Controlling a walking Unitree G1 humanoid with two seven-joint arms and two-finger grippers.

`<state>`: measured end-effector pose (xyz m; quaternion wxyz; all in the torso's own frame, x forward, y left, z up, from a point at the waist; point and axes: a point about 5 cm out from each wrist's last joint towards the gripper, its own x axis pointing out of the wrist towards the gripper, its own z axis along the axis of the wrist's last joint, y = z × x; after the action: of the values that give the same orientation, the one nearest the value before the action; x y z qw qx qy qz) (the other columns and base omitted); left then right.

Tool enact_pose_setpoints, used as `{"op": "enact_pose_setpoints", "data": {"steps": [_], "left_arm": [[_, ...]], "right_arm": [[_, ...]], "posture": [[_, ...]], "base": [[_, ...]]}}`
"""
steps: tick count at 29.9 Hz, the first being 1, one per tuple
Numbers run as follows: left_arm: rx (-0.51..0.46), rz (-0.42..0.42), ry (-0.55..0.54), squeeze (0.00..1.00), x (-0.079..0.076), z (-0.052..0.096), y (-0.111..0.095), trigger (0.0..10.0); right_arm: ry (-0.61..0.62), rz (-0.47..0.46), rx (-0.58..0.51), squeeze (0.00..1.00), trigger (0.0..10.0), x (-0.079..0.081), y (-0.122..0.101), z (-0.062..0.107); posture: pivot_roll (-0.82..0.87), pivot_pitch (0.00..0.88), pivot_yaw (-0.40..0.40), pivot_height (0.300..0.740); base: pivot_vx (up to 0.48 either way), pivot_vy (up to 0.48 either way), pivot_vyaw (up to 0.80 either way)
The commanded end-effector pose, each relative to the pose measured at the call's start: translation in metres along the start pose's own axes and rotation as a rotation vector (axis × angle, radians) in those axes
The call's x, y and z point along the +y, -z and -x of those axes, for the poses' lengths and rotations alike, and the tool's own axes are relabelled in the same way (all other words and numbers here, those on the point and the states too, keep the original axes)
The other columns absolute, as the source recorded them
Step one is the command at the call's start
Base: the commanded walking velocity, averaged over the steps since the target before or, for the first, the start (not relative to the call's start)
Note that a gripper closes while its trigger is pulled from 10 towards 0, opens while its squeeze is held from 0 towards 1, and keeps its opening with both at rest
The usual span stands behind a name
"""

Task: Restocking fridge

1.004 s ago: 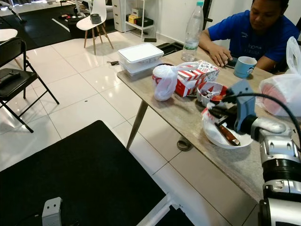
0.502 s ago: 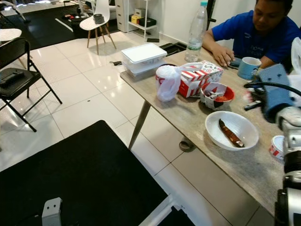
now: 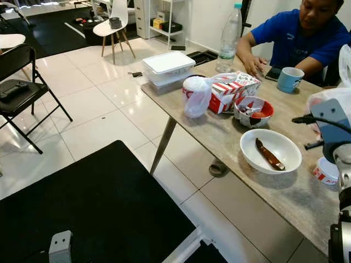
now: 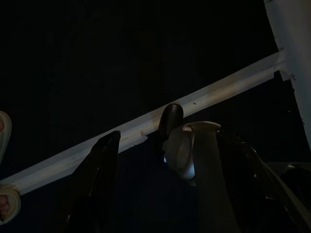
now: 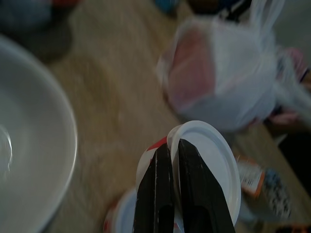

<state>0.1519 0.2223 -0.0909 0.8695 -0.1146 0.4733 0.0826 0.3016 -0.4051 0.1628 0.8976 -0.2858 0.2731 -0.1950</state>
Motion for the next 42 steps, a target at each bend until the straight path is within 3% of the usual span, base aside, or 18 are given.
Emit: {"op": "enact_pose_setpoints", "data": {"steps": [1,11,12,13,15,16,28,34,35,37,39,40,41,42], "left_arm": [[0.017,-0.017,0.0,0.0,0.0,0.001,0.005,10.0],[0.018,-0.021,-0.003,0.0,0.001,0.001,0.005,10.0],[0.018,-0.021,-0.003,0.0,0.001,0.001,0.005,10.0],[0.017,-0.021,-0.003,0.0,0.001,0.001,0.005,10.0],[0.017,-0.021,-0.003,0.0,0.001,0.001,0.005,10.0],[0.016,-0.022,-0.003,0.0,0.001,0.001,0.005,10.0],[0.014,-0.025,-0.006,0.0,0.002,0.001,0.004,10.0],[0.015,-0.026,-0.005,0.0,0.002,0.001,0.004,10.0],[0.016,-0.026,-0.004,0.0,0.002,0.001,0.004,10.0],[0.016,-0.026,-0.004,0.0,0.002,0.001,0.004,10.0],[0.015,-0.025,-0.002,0.0,0.001,0.001,0.004,10.0],[0.015,-0.025,-0.002,0.0,0.001,0.001,0.004,10.0],[0.015,-0.024,-0.002,0.0,0.001,0.001,0.004,10.0],[0.015,-0.024,-0.002,0.0,0.001,0.001,0.004,10.0]], "right_arm": [[0.006,0.015,0.015,0.0,0.0,0.007,0.006,-0.001],[0.022,0.035,0.059,0.0,0.0,0.009,0.017,-0.002],[0.023,0.04,0.059,0.51,2.7,0.009,0.017,-0.002],[0.016,0.047,0.06,1.0,8.3,0.011,0.018,-0.002],[0.011,0.051,0.061,1.0,8.3,0.012,0.018,-0.002],[0.01,0.055,0.062,1.0,10.0,0.012,0.018,-0.002],[0.054,0.036,0.012,1.0,10.0,0.003,0.006,-0.002],[0.056,-0.012,-0.116,1.0,10.0,-0.001,-0.021,-0.001],[0.035,-0.041,-0.165,0.9,10.0,0.0,-0.031,-0.001],[0.035,-0.041,-0.165,0.9,10.0,0.0,-0.031,-0.001],[-0.103,-0.11,-0.306,0.32,10.0,0.014,-0.056,0.001],[-0.103,-0.11,-0.306,0.32,10.0,0.014,-0.056,0.001],[-0.238,-0.126,-0.412,0.0,10.0,0.028,-0.071,0.005],[-0.238,-0.126,-0.412,0.0,10.0,0.028,-0.071,0.005]], "posture": [[-0.01,0.0,0.009,0.74],[-0.01,0.0,0.011,0.74],[-0.01,0.0,0.012,0.74],[-0.01,0.0,0.012,0.74],[-0.01,0.0,0.012,0.74],[-0.01,0.0,0.012,0.74],[-0.01,0.0,0.012,0.74],[-0.01,0.0,0.011,0.74],[-0.01,0.0,0.011,0.74],[-0.01,0.0,0.011,0.74],[-0.01,0.0,0.011,0.74],[-0.01,0.0,0.011,0.74],[-0.01,0.0,0.01,0.74],[-0.01,0.0,0.01,0.74]], "base": [[0.0,0.0,0.0],[0.0,0.0,0.0],[0.0,0.0,0.0],[0.0,0.0,0.0],[0.0,0.0,0.0],[0.0,0.0,0.0],[0.0,0.0,0.0],[0.0,0.0,0.0],[0.0,0.0,0.0],[0.0,0.0,0.0],[0.0,0.0,0.0],[0.0,0.0,0.0],[0.0,0.0,0.0],[0.0,0.0,0.0]]}}
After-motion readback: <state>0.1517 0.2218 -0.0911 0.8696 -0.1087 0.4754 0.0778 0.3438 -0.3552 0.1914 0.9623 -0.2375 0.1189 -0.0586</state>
